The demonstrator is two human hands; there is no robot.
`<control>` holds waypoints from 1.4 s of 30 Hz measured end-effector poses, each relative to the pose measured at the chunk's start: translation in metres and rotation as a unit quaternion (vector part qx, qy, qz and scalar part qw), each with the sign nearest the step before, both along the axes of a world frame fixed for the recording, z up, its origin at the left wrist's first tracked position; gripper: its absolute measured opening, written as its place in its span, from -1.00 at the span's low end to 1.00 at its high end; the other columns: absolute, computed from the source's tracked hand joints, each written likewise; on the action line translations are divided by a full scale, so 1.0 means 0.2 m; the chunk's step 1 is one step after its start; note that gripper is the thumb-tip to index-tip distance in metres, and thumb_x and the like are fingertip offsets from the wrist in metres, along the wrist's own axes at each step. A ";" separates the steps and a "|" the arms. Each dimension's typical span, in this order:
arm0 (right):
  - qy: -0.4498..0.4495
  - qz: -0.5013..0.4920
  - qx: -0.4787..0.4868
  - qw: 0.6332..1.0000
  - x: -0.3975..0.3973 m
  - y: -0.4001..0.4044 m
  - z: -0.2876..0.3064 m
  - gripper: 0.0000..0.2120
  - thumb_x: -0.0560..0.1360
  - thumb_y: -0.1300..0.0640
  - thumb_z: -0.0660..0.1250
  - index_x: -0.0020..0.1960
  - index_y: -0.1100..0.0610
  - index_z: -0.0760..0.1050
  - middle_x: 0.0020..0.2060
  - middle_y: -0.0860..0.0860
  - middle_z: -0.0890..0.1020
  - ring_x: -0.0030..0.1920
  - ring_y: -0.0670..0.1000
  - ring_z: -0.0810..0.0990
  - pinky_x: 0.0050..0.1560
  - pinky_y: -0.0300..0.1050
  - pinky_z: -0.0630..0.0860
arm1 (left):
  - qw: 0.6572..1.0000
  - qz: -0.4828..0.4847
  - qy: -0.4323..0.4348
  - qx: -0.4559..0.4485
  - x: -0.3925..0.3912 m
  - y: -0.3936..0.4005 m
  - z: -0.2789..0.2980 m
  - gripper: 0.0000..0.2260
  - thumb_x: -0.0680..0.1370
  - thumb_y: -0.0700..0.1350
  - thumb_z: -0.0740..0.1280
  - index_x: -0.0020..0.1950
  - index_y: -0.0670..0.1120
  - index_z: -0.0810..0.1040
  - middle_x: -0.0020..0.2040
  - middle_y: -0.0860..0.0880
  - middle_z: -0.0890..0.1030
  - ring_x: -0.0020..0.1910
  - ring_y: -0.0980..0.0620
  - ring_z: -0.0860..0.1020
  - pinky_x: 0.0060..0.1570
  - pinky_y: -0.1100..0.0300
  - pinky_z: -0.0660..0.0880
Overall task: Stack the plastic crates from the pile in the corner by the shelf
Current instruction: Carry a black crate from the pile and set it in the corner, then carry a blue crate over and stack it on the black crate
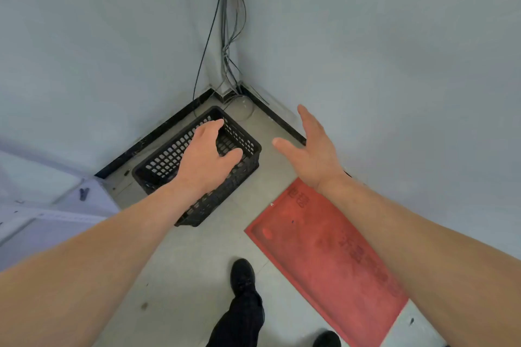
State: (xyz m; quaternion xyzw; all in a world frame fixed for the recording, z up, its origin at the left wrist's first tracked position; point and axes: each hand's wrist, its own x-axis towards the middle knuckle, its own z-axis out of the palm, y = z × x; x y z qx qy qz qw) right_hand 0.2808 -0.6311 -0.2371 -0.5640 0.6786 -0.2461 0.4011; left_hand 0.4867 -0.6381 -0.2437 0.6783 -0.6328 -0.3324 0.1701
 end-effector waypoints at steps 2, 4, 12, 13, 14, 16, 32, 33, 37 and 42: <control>-0.006 -0.024 -0.006 1.000 -0.13 0.12 0.02 -0.18 0.57 -0.03 0.43 0.68 0.01 0.06 0.66 0.00 0.15 0.64 -0.04 0.09 0.52 -0.22 0.04 | 0.999 -0.031 0.001 -0.008 -0.14 0.06 0.01 -0.36 0.52 -0.01 0.36 0.55 -0.09 0.20 0.52 -0.07 0.25 0.47 0.01 0.26 0.28 0.28 0.13; -0.011 -0.047 -0.008 0.999 -0.28 0.26 0.03 -0.18 0.57 -0.04 0.42 0.68 0.00 0.05 0.67 0.01 0.14 0.65 -0.04 0.07 0.57 -0.14 0.05 | 0.998 -0.055 0.001 -0.016 -0.30 0.14 0.03 -0.36 0.53 -0.01 0.36 0.55 -0.10 0.19 0.53 -0.07 0.24 0.47 -0.01 0.27 0.27 0.27 0.14; 0.013 -0.153 -0.032 0.988 -0.97 1.00 0.11 -0.16 0.55 -0.05 0.43 0.68 -0.03 0.05 0.67 0.02 0.13 0.64 -0.02 0.11 0.55 -0.16 0.08 | 0.984 -0.169 0.008 -0.051 -1.05 0.65 0.12 -0.37 0.53 -0.01 0.36 0.54 -0.11 0.21 0.53 -0.08 0.25 0.48 -0.02 0.26 0.29 0.28 0.12; 0.015 -0.167 -0.032 0.985 -1.06 1.10 0.12 -0.15 0.54 -0.06 0.43 0.68 -0.04 0.05 0.67 0.02 0.13 0.64 -0.02 0.11 0.57 -0.12 0.10 | 0.983 -0.178 0.015 -0.051 -1.14 0.72 0.13 -0.38 0.53 -0.01 0.36 0.54 -0.11 0.21 0.53 -0.08 0.25 0.48 0.00 0.26 0.29 0.29 0.12; 0.016 -0.182 -0.031 0.983 -1.15 1.21 0.13 -0.15 0.53 -0.06 0.43 0.68 -0.05 0.05 0.67 0.01 0.13 0.64 -0.02 0.11 0.58 -0.09 0.11 | 0.981 -0.186 0.023 -0.049 -1.23 0.80 0.15 -0.38 0.54 -0.02 0.36 0.54 -0.11 0.21 0.53 -0.07 0.25 0.48 0.01 0.25 0.29 0.30 0.11; 0.023 -0.213 -0.029 0.976 -1.30 1.41 0.16 -0.14 0.53 -0.07 0.44 0.68 -0.06 0.05 0.67 -0.01 0.13 0.64 -0.02 0.12 0.59 -0.07 0.12 | 0.977 -0.205 0.036 -0.049 -1.40 0.94 0.17 -0.38 0.54 -0.02 0.36 0.53 -0.11 0.22 0.52 -0.07 0.25 0.47 0.03 0.26 0.28 0.33 0.11; 0.080 -0.467 -0.002 0.881 -2.02 2.59 0.30 -0.15 0.53 -0.12 0.42 0.68 -0.10 0.03 0.67 -0.08 0.11 0.65 -0.05 0.06 0.62 0.09 0.10 | 0.889 -0.446 0.092 -0.036 -2.45 1.62 0.25 -0.41 0.54 0.02 0.36 0.51 -0.12 0.26 0.49 -0.07 0.30 0.47 0.00 0.30 0.37 0.24 0.15; 0.082 -0.482 -0.001 0.872 -2.05 2.66 0.30 -0.15 0.53 -0.12 0.42 0.68 -0.10 0.03 0.67 -0.07 0.11 0.65 -0.04 0.07 0.62 0.13 0.10 | 0.883 -0.460 0.094 -0.031 -2.51 1.67 0.25 -0.41 0.54 0.02 0.35 0.51 -0.12 0.26 0.49 -0.07 0.30 0.47 0.00 0.30 0.36 0.24 0.16; 0.090 -0.522 0.006 0.848 -2.13 2.89 0.29 -0.16 0.54 -0.07 0.42 0.68 -0.05 0.04 0.66 -0.06 0.14 0.65 -0.05 0.08 0.61 0.11 0.13 | 0.859 -0.502 0.091 -0.025 -2.69 1.82 0.23 -0.40 0.54 0.03 0.35 0.52 -0.11 0.26 0.49 -0.07 0.30 0.47 0.02 0.28 0.35 0.27 0.14; 0.082 -0.553 0.014 0.829 -2.28 3.18 0.23 -0.17 0.55 -0.04 0.42 0.68 -0.04 0.05 0.66 -0.08 0.14 0.65 -0.06 0.07 0.61 0.14 0.14 | 0.844 -0.530 0.085 -0.012 -2.92 2.05 0.21 -0.40 0.54 0.02 0.35 0.53 -0.11 0.25 0.50 -0.07 0.29 0.48 0.00 0.28 0.37 0.24 0.15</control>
